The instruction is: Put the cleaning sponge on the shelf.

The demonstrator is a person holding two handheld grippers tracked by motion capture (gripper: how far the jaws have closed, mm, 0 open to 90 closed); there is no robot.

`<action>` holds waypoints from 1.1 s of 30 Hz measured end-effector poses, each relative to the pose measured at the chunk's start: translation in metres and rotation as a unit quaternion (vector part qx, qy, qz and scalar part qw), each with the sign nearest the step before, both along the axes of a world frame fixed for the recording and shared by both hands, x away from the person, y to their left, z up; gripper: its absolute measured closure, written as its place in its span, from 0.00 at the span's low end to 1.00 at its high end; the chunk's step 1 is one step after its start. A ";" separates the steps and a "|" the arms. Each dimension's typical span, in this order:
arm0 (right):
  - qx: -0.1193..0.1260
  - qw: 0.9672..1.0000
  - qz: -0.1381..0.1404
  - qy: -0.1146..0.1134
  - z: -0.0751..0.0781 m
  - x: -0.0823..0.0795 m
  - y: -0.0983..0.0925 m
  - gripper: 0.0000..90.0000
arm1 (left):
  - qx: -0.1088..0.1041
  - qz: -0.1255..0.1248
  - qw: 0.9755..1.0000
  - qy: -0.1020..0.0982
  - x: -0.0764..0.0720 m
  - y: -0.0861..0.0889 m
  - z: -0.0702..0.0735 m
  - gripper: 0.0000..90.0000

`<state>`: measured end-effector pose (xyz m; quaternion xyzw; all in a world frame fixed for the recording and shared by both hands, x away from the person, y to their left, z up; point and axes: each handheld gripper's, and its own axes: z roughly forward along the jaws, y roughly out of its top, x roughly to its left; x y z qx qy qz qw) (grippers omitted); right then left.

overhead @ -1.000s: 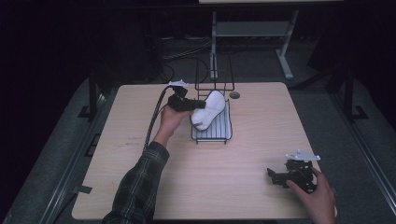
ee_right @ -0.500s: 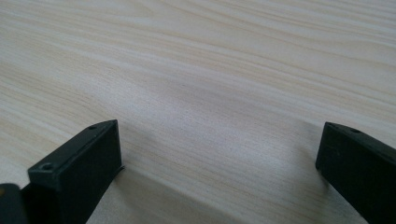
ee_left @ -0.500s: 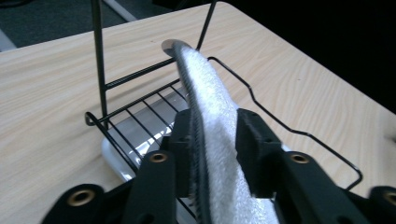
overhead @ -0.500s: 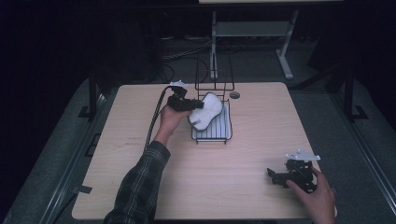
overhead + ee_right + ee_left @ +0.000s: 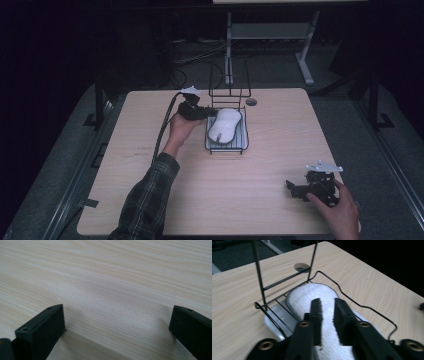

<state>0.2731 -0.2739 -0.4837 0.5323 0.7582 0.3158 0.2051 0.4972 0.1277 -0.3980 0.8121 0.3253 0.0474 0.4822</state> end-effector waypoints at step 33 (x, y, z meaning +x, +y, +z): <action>0.000 1.000 0.000 0.000 0.000 0.000 0.000 0.00 | 0.046 -0.040 0.998 0.013 -0.031 -0.014 -0.034 1.00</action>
